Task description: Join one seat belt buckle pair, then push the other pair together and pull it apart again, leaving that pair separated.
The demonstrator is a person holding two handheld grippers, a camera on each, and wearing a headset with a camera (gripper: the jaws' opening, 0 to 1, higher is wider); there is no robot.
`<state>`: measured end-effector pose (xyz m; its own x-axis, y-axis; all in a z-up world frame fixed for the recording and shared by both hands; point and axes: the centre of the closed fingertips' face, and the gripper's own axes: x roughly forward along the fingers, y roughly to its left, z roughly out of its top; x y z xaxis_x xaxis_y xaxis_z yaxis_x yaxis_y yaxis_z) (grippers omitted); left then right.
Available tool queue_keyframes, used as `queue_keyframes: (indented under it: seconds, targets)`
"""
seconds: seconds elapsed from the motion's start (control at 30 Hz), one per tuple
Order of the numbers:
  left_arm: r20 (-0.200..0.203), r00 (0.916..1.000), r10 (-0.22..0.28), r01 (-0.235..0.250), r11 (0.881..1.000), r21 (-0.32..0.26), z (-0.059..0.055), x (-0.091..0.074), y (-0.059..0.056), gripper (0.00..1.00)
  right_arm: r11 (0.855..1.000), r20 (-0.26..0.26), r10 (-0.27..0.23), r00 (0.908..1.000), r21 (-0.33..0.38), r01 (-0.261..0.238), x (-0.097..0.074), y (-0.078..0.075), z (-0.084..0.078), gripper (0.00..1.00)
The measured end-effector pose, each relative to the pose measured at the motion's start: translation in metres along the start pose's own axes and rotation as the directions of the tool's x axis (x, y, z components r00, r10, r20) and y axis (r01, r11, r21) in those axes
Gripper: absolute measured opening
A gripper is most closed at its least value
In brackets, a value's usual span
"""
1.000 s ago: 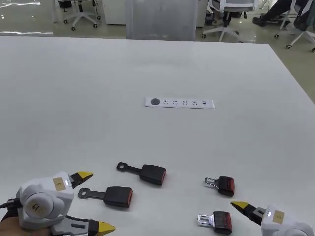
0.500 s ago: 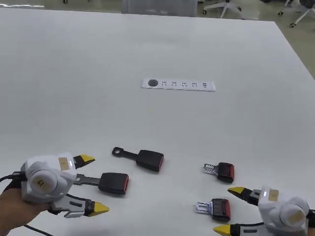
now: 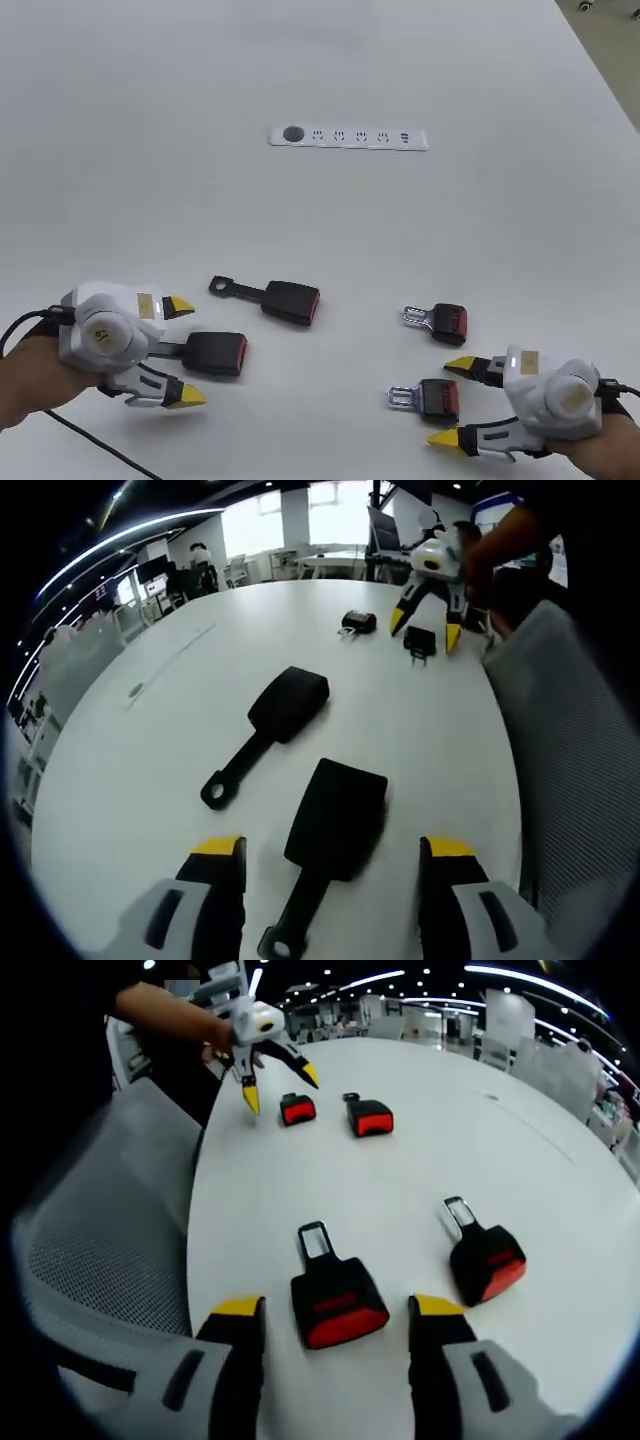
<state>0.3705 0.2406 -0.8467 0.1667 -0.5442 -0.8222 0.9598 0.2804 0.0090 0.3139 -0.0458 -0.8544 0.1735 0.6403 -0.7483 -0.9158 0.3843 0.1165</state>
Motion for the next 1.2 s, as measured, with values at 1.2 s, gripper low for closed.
queue_keyframes:
  seconds: [1.2]
  targets:
    - [-0.11, 0.9884, -0.104, 0.123, 0.976, 0.18, -0.001, 0.011, -0.038, 0.35, 0.998, 0.077, 0.053, 0.9956, -0.041, -0.05, -0.006, -0.002, -0.007, 0.35]
